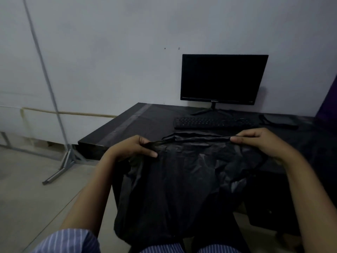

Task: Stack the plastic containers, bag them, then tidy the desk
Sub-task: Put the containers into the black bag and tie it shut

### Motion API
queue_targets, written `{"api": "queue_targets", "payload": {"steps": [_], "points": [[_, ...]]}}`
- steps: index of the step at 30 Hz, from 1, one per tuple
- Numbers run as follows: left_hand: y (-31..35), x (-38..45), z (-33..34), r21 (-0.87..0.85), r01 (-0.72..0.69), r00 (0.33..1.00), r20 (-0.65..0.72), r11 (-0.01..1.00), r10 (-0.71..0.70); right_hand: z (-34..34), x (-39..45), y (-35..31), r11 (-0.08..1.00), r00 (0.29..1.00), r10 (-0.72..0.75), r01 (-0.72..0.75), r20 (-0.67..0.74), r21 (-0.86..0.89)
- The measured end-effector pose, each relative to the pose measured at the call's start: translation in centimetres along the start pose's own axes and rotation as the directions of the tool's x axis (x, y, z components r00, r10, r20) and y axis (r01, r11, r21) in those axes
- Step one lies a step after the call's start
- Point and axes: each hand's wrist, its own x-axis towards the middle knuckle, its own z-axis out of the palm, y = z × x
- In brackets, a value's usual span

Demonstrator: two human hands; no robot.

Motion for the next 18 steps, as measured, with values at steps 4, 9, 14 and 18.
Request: {"api": "queue_targets", "payload": {"steps": [4, 9, 14, 18], "points": [[-2.1, -0.4, 0.0, 0.163, 0.126, 0.992, -0.013, 0.978, -0.126, -1.3, -0.7, 1.1, 0.999, 0.999, 0.032, -0.032, -0.023, 0.015], [-5.6, -1.1, -1.9, 0.239, 0.170, 0.985, -0.037, 0.956, -0.166, -1.8, -0.8, 1.8, 0.999, 0.999, 0.037, -0.037, -0.016, -0.021], [-6.5, -1.8, -3.4, 0.105, 0.104, 0.980, -0.179, 0.989, -0.084, -1.9, 0.2, 1.4, 0.970, 0.984, 0.160, -0.143, 0.076, -0.195], [-6.9, -3.0, -3.1, 0.018, 0.265, 0.962, -0.079, 0.964, -0.262, -2.1, 0.5, 1.5, 0.956, 0.962, 0.227, -0.190, 0.154, -0.225]]}}
